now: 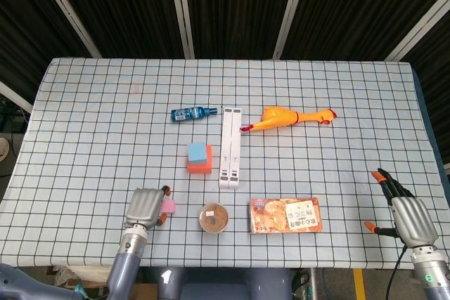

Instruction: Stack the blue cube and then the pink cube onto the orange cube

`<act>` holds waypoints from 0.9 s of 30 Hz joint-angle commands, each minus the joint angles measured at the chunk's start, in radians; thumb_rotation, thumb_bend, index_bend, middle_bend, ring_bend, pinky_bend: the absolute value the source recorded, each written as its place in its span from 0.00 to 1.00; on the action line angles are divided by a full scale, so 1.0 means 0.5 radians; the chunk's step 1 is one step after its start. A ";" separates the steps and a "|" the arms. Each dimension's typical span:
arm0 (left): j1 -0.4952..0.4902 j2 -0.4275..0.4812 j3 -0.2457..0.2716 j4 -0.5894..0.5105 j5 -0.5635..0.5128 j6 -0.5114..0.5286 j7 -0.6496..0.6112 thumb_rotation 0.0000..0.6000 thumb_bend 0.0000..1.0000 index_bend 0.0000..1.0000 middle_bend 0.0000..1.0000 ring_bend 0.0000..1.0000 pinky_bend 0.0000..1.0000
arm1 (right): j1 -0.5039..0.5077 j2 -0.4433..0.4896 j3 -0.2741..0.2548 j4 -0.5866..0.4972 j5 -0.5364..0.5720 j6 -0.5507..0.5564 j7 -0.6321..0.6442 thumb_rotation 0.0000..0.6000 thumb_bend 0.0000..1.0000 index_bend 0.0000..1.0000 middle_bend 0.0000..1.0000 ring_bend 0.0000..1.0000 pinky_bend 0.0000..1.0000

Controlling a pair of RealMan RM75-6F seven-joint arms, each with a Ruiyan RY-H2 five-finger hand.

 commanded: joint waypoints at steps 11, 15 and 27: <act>0.040 -0.024 0.006 0.002 0.064 -0.015 0.005 1.00 0.33 0.36 0.87 0.76 0.84 | 0.003 0.003 -0.004 0.001 0.002 -0.014 0.010 1.00 0.06 0.09 0.06 0.16 0.29; 0.054 -0.022 0.006 -0.001 0.073 -0.016 0.009 1.00 0.33 0.36 0.87 0.76 0.84 | 0.006 0.007 -0.008 0.000 0.006 -0.026 0.016 1.00 0.06 0.09 0.06 0.16 0.29; 0.091 -0.012 0.013 -0.020 0.131 -0.009 0.024 1.00 0.33 0.37 0.87 0.76 0.84 | 0.011 0.009 -0.011 -0.002 0.008 -0.040 0.024 1.00 0.06 0.09 0.06 0.16 0.29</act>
